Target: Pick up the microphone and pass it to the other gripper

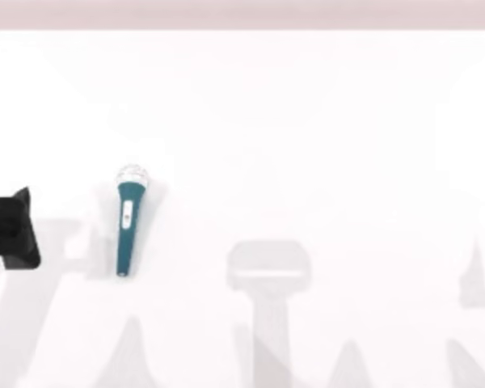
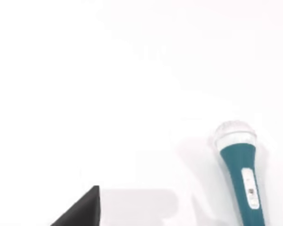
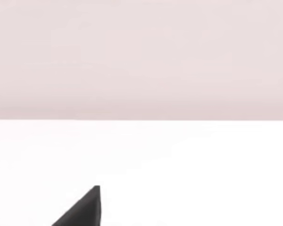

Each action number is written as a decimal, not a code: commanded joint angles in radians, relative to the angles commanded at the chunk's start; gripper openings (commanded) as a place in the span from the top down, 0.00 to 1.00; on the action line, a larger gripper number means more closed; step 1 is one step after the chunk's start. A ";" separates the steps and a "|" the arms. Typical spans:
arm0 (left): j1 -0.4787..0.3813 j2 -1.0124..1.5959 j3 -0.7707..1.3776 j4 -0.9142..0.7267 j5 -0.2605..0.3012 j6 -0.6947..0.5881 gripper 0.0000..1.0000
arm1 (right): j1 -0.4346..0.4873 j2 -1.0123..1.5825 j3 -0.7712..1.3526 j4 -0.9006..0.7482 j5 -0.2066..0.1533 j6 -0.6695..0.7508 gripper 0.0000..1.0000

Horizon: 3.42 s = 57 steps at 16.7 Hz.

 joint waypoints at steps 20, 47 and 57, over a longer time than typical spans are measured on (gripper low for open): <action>-0.244 1.225 0.821 -0.622 -0.028 -0.234 0.00 | 0.000 0.000 0.000 0.000 0.000 0.000 0.00; -0.233 1.432 0.660 -0.253 -0.025 -0.219 0.75 | 0.000 0.000 0.000 0.000 0.000 0.000 0.00; -0.233 1.432 0.660 -0.253 -0.025 -0.219 1.00 | 0.000 0.000 0.000 0.000 0.000 0.000 0.00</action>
